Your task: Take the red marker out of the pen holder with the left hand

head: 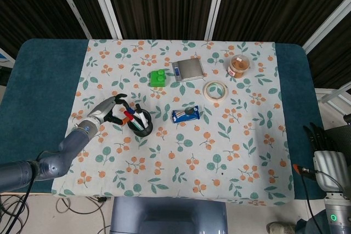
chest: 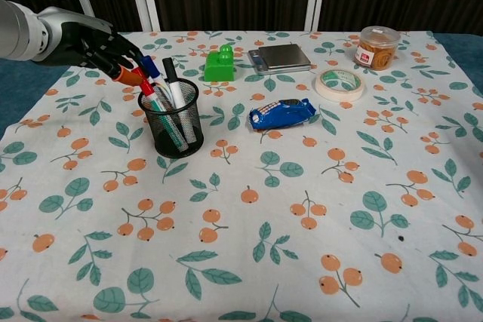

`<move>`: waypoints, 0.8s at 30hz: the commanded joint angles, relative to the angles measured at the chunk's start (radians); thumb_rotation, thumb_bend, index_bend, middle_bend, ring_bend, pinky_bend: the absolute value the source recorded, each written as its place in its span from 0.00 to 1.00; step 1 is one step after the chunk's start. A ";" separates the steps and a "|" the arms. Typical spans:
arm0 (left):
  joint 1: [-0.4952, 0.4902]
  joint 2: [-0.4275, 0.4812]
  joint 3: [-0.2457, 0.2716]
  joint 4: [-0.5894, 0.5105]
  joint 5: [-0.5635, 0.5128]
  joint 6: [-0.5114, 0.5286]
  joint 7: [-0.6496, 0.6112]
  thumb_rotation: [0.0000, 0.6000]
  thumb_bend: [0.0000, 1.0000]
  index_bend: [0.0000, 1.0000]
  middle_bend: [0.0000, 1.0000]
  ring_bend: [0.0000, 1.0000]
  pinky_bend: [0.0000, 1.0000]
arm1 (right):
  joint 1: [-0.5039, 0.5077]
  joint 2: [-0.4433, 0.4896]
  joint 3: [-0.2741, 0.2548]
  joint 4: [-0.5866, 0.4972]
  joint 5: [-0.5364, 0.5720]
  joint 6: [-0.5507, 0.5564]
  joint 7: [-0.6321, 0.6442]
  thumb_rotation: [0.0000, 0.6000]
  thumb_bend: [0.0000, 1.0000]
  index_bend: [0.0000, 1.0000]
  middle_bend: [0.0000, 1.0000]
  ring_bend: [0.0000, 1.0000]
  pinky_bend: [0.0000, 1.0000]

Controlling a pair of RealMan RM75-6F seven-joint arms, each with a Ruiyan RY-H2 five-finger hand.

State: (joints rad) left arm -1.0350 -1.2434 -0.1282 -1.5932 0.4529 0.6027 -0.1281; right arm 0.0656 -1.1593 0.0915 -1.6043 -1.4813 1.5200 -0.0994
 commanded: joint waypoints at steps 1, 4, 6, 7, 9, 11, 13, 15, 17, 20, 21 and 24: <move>0.000 0.003 0.002 -0.004 -0.008 0.000 0.008 1.00 0.37 0.48 0.05 0.00 0.00 | 0.000 0.000 0.000 0.000 0.000 -0.001 0.000 1.00 0.16 0.08 0.00 0.07 0.17; -0.002 0.006 0.003 -0.007 -0.017 -0.001 0.016 1.00 0.37 0.49 0.05 0.00 0.00 | 0.000 0.000 0.000 -0.001 0.001 -0.002 -0.001 1.00 0.16 0.08 0.00 0.07 0.17; -0.002 0.005 0.002 -0.009 -0.020 -0.001 0.019 1.00 0.39 0.50 0.05 0.00 0.00 | 0.000 0.000 0.000 -0.001 0.001 -0.001 -0.001 1.00 0.16 0.07 0.00 0.07 0.17; -0.003 0.005 0.001 -0.010 -0.022 -0.002 0.021 1.00 0.40 0.50 0.05 0.00 0.00 | 0.000 0.000 0.000 -0.002 0.003 -0.001 -0.002 1.00 0.16 0.07 0.00 0.07 0.17; -0.004 0.006 0.003 -0.012 -0.026 -0.006 0.025 1.00 0.41 0.50 0.05 0.00 0.00 | -0.001 -0.001 0.001 -0.002 0.004 0.000 -0.002 1.00 0.16 0.07 0.00 0.07 0.17; -0.006 0.006 0.005 -0.009 -0.035 -0.007 0.030 1.00 0.41 0.50 0.05 0.00 0.00 | -0.001 0.000 0.001 -0.002 0.005 -0.001 -0.002 1.00 0.16 0.07 0.00 0.07 0.17; -0.008 0.007 0.007 -0.008 -0.045 -0.006 0.033 1.00 0.41 0.50 0.05 0.00 0.00 | -0.001 -0.001 0.001 -0.002 0.006 -0.002 -0.002 1.00 0.16 0.07 0.00 0.07 0.17; -0.011 0.009 0.009 -0.008 -0.055 -0.008 0.039 1.00 0.41 0.50 0.05 0.00 0.00 | -0.001 -0.001 0.002 -0.002 0.005 -0.001 -0.002 1.00 0.16 0.07 0.00 0.07 0.17; -0.013 0.012 0.011 -0.010 -0.061 -0.008 0.043 1.00 0.41 0.50 0.05 0.00 0.00 | -0.001 -0.001 0.002 -0.002 0.006 -0.002 -0.002 1.00 0.16 0.07 0.00 0.07 0.17; -0.015 0.016 0.010 -0.014 -0.069 -0.007 0.047 1.00 0.41 0.51 0.05 0.00 0.00 | -0.001 -0.001 0.002 -0.002 0.005 -0.001 -0.003 1.00 0.16 0.07 0.00 0.07 0.17; -0.014 0.018 0.008 -0.016 -0.069 -0.006 0.047 1.00 0.41 0.52 0.05 0.00 0.00 | -0.001 -0.001 0.001 -0.002 0.005 -0.001 -0.003 1.00 0.16 0.07 0.00 0.07 0.17; -0.013 0.029 0.001 -0.031 -0.070 -0.014 0.043 1.00 0.41 0.54 0.05 0.00 0.00 | -0.001 -0.002 0.002 -0.002 0.005 -0.001 -0.003 1.00 0.16 0.07 0.00 0.07 0.17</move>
State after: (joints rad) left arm -1.0483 -1.2190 -0.1245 -1.6188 0.3834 0.5929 -0.0831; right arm 0.0648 -1.1610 0.0936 -1.6063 -1.4760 1.5194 -0.1027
